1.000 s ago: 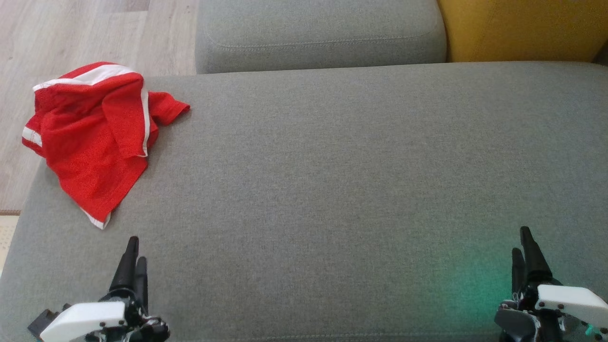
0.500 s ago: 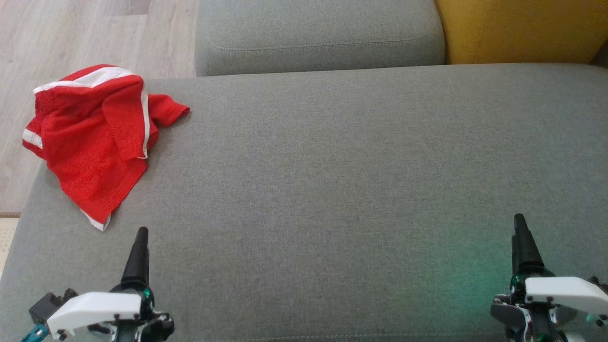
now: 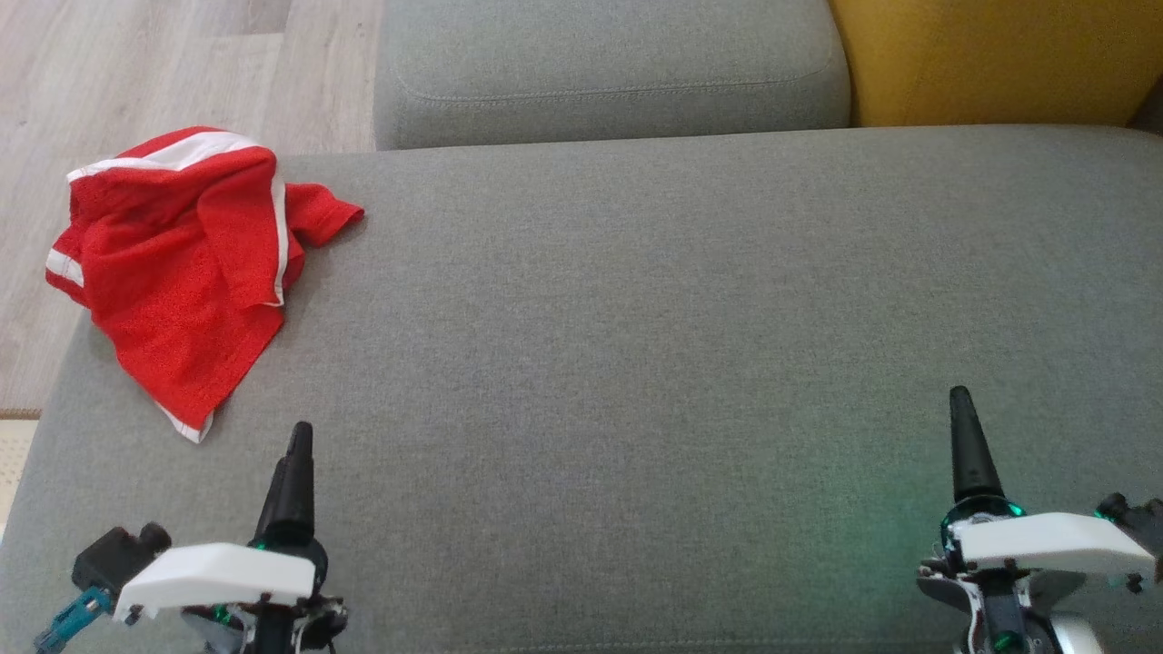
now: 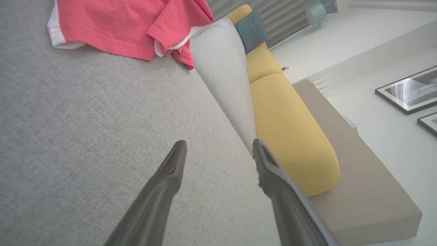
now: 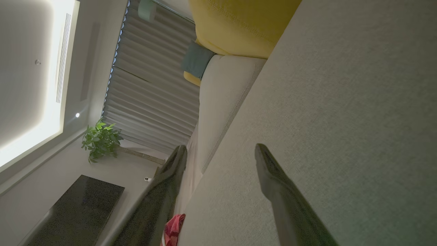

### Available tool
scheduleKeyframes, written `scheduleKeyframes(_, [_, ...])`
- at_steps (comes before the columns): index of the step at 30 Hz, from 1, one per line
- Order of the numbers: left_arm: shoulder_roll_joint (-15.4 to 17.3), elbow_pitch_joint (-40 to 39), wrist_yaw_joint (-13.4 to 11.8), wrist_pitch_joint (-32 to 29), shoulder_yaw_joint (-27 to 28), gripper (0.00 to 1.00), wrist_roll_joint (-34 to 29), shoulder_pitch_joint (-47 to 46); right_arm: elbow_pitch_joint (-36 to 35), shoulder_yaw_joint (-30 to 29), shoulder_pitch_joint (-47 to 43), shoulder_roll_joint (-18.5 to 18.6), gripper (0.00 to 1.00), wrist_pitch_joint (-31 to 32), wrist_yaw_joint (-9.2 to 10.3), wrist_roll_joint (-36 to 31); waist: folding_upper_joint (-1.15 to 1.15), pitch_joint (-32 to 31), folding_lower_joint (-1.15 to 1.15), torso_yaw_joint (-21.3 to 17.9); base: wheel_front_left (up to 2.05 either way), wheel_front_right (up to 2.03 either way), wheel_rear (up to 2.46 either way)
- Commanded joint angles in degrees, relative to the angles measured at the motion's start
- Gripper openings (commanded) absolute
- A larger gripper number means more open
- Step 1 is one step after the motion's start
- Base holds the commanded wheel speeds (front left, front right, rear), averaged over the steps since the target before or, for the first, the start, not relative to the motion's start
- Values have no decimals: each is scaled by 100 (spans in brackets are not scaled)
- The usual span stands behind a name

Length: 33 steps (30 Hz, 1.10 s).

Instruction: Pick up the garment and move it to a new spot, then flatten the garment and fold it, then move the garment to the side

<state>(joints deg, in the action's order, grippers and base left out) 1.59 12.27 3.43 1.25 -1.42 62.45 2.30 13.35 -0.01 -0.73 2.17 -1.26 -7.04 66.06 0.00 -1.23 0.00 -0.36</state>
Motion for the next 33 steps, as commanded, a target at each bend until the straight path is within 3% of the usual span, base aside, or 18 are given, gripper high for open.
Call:
scheduleKeyframes(1, [68, -253, -21, 82, 18, 100, -180, -109, -261, 103, 194, 37, 100, -69, -17, -185, 0, -4, 0, 0, 0, 0, 0])
scheduleKeyframes(33, [231, -624, -511, 635, -513, 100, -3026, 27, -413, 819, 216, 51, 100, -627, -29, -3033, 0, -104, 0, -27, 0, 0, 0])
